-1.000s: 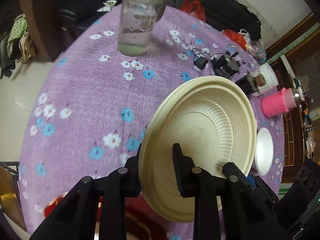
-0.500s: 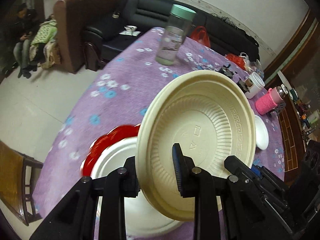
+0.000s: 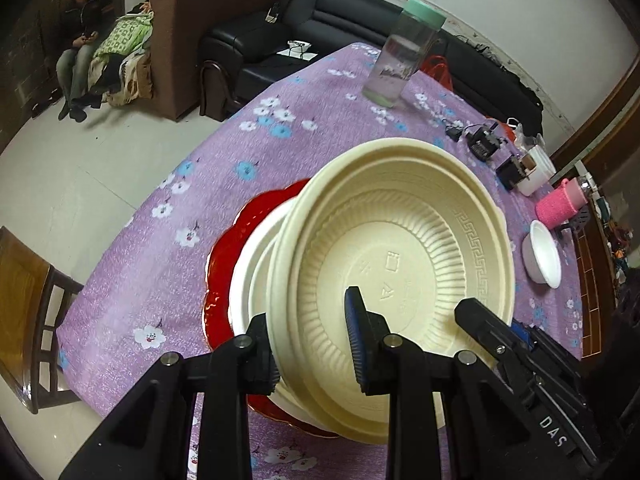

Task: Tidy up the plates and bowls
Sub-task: 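Lift the beige bowl with both tools and lower it into the white bowl, then open both tools and withdraw from the beige bowl, then move both tools to the small white paper bowl and grasp its rim, then lift the small white bowl with both tools and carry it to the stack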

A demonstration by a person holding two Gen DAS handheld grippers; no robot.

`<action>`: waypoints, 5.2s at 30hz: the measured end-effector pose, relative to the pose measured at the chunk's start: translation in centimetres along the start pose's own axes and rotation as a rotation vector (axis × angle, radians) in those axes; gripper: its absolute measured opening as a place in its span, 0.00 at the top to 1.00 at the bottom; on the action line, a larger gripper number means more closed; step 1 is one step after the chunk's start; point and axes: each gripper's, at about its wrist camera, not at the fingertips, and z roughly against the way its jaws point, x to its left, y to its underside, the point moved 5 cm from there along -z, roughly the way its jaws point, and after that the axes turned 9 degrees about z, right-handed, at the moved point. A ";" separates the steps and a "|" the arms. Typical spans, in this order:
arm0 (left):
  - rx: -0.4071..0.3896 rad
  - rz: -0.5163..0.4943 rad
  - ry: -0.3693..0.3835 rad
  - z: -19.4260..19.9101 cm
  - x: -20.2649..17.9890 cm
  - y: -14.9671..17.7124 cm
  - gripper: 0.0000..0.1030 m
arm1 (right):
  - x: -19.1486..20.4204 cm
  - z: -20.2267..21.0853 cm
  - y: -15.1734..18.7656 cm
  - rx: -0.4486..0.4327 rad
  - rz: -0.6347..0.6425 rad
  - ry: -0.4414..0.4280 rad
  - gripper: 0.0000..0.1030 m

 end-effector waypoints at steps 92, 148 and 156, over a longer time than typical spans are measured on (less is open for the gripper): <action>-0.260 -0.515 -0.015 -1.6 -25.9 10.1 0.16 | -29.9 15.7 9.2 -0.244 -0.523 0.373 0.41; 0.188 -0.266 0.172 -21.6 -35.8 2.4 0.36 | -39.2 13.6 7.1 -0.289 -0.617 0.522 0.46; 0.243 -0.238 0.250 -21.5 -35.9 2.2 0.36 | -38.9 13.4 7.0 -0.306 -0.627 0.461 0.41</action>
